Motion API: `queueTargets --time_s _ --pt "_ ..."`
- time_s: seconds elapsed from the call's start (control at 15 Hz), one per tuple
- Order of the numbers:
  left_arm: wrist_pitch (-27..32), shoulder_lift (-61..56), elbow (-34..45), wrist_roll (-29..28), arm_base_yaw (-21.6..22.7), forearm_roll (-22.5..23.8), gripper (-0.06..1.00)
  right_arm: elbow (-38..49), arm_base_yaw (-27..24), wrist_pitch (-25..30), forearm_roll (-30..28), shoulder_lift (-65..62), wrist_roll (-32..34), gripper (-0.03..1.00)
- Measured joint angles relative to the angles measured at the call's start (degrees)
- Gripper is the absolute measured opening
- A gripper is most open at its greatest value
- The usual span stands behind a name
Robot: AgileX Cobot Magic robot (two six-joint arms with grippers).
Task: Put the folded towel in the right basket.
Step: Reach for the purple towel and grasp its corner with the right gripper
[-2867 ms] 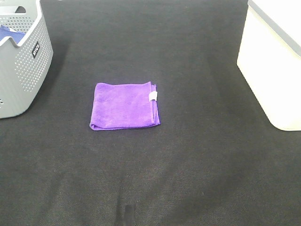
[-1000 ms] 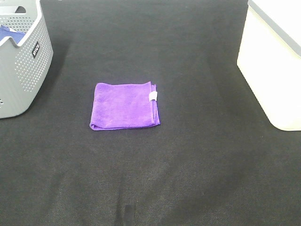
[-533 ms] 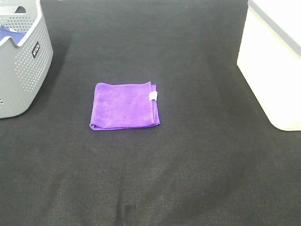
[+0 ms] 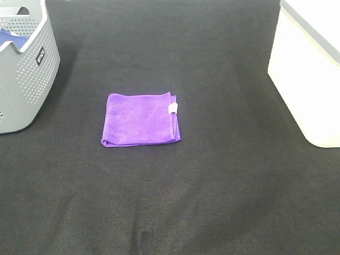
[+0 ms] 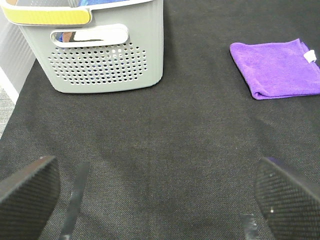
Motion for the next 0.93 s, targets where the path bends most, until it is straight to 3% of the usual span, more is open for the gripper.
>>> queueTargets --time_s 0.73,0.93 --pt "0.0 0.0 0.0 0.0 0.0 0.0 0.99 -0.3 0.0 0.0 0.0 0.7 -1.1 0.98" --pt "0.0 0.0 0.0 0.0 0.0 0.0 0.99 -9.4 0.0 0.0 1.9 20.2 -1.5 0.98"
